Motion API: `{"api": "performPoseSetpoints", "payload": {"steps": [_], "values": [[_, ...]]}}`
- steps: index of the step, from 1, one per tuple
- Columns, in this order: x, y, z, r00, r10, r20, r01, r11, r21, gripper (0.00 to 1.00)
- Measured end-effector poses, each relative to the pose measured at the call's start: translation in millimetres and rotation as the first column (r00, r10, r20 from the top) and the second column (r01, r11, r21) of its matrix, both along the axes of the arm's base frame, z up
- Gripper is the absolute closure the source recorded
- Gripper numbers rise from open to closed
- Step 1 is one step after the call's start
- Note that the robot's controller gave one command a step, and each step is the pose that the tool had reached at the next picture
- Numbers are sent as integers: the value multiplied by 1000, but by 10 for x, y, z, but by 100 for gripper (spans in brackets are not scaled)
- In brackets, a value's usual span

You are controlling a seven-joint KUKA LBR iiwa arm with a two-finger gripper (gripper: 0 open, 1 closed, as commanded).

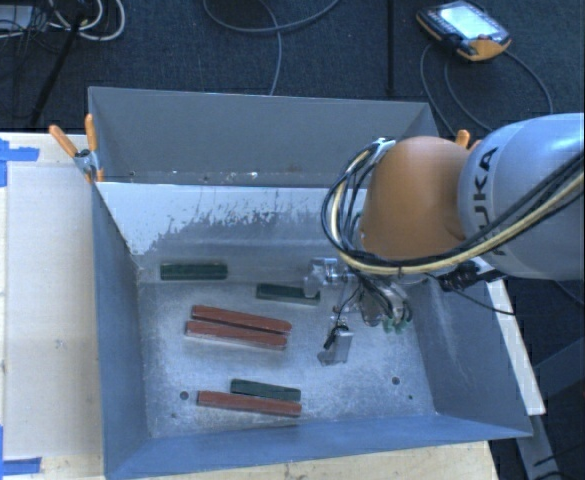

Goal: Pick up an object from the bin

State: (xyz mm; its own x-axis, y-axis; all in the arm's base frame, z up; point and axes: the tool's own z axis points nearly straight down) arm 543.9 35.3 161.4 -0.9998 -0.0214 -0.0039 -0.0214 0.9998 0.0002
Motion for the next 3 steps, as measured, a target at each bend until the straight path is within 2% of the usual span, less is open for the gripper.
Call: {"api": "performPoseSetpoints", "payload": {"steps": [1, 2, 3], "values": [[330, 367, -102, 978, -207, -7, 207, 978, 0, 0], [420, 552, -259, 1000, -4, -5, 4, 1000, -1, 0], [400, 700, -741, 1000, -31, -5, 31, 1000, 0, 0]]}}
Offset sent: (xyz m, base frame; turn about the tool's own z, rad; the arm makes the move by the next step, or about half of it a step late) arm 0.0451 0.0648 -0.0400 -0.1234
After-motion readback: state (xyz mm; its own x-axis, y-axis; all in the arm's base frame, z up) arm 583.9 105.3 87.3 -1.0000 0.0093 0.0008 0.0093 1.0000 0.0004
